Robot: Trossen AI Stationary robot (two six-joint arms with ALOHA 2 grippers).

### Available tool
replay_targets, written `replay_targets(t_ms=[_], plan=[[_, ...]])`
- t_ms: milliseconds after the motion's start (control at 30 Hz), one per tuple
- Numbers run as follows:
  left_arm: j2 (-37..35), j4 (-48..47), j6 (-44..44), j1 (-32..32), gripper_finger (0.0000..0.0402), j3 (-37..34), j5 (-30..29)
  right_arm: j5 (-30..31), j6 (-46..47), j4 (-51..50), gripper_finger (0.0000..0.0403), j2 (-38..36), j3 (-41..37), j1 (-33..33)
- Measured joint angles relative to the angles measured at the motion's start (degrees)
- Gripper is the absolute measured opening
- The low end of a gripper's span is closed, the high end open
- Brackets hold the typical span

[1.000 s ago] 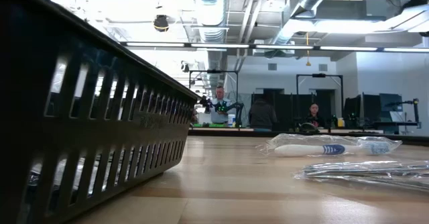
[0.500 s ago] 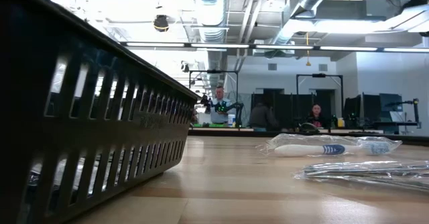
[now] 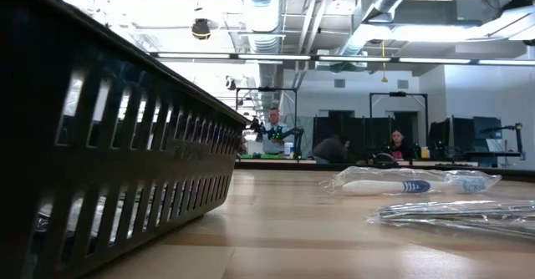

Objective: Pick & Place Travel size toiletries
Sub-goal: Put the cotton pack into the left black bin

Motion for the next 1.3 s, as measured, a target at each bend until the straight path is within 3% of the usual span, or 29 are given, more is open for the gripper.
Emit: replay_targets(t_ms=[167,300,467,633,833,1300], plan=[[-1.7,-6.4,-6.0,-4.0,0.0006,0.0,-4.7,-0.2,-0.9,0.9,0.0158,-0.1,0.0,1.2],[-1.6,-14.2,-11.6,-8.5,0.0005,0.0,-12.4,-0.2,-1.0,0.9,0.0232,-0.1,0.0,1.5],[-1.1,-15.4,-18.6,-12.9,0.0005,-4.7,-14.9,-0.2,-0.9,0.9,0.0283,-0.1,0.0,1.5],[-1.1,-15.6,-25.1,-13.6,0.0005,-12.4,-14.9,-0.2,0.4,0.9,0.0294,-0.1,0.0,1.5],[-1.1,-15.7,-27.1,-13.4,0.0005,-21.8,-10.9,-0.2,0.5,0.8,0.0294,-0.1,0.0,1.5],[-1.1,-4.8,-29.6,-14.0,0.0005,-29.8,-8.8,-0.2,0.5,0.8,0.0294,-0.1,0.0,1.0]])
